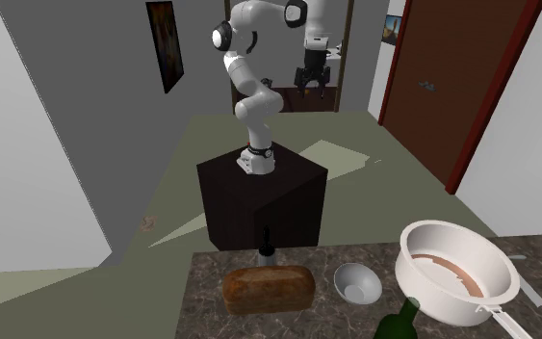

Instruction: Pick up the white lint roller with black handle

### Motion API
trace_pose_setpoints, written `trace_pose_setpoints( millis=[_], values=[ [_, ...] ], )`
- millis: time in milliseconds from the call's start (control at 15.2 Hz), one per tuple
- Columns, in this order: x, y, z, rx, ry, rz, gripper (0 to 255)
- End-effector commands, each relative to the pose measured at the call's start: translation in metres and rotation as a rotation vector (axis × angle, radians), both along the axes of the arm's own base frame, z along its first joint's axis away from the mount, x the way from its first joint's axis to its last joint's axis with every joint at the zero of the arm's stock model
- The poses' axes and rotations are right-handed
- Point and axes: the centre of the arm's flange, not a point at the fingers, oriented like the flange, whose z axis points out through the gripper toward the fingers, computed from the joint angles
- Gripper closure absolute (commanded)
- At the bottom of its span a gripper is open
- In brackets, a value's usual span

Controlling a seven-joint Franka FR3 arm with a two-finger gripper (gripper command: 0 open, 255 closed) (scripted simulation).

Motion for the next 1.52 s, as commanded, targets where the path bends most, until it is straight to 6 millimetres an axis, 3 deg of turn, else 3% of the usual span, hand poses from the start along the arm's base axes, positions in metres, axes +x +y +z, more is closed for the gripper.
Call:
trace_pose_setpoints(
  millis=[0, 1452],
  values=[
    [0.0, 0.0, 0.0, 0.0, 0.0, 0.0, 0],
    [0.047, -0.16, -0.23, -0.062, -0.055, 0.023, 0]
  ],
)
